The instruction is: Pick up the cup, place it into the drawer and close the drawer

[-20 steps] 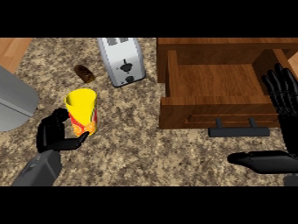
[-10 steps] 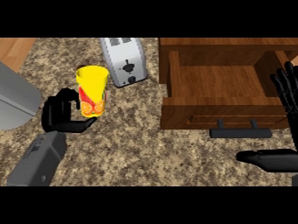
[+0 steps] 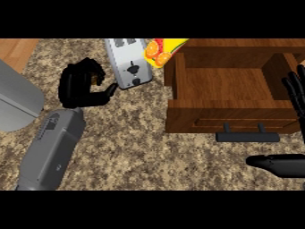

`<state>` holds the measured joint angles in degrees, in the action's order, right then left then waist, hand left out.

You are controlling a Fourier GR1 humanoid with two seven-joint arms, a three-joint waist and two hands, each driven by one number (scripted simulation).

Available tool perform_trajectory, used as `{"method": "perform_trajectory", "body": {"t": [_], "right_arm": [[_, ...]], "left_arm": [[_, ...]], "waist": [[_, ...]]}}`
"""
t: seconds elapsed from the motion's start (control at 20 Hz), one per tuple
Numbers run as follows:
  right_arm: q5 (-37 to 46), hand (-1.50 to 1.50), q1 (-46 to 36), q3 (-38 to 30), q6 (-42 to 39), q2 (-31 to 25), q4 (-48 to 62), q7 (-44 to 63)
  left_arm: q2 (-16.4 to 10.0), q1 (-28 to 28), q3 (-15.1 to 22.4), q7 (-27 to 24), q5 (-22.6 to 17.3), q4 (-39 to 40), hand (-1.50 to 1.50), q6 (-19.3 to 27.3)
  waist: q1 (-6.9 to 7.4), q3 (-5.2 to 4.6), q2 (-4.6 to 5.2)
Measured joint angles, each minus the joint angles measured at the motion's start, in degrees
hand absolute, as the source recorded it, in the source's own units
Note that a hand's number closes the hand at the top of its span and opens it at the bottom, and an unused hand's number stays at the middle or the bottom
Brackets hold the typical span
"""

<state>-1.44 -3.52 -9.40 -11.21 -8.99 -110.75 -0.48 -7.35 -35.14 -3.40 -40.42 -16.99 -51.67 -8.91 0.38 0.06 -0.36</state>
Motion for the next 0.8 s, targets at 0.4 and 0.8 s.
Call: {"method": "perform_trajectory", "body": {"t": [0.4,0.8], "right_arm": [[-0.42,-1.5,1.61,-0.33,-0.73,0.22,-0.15,-1.5],[-0.4,-1.5,-0.34,-0.63,-0.91,-0.3,0.91,-1.39]], "left_arm": [[3.56,-9.3,4.08,14.83,3.32,-8.56,1.5,9.41],[6.62,-21.72,6.93,21.11,4.4,-1.58,1.5,17.95]], "waist": [[-0.61,-0.02,0.17],[-1.29,-0.04,0.45]]}}
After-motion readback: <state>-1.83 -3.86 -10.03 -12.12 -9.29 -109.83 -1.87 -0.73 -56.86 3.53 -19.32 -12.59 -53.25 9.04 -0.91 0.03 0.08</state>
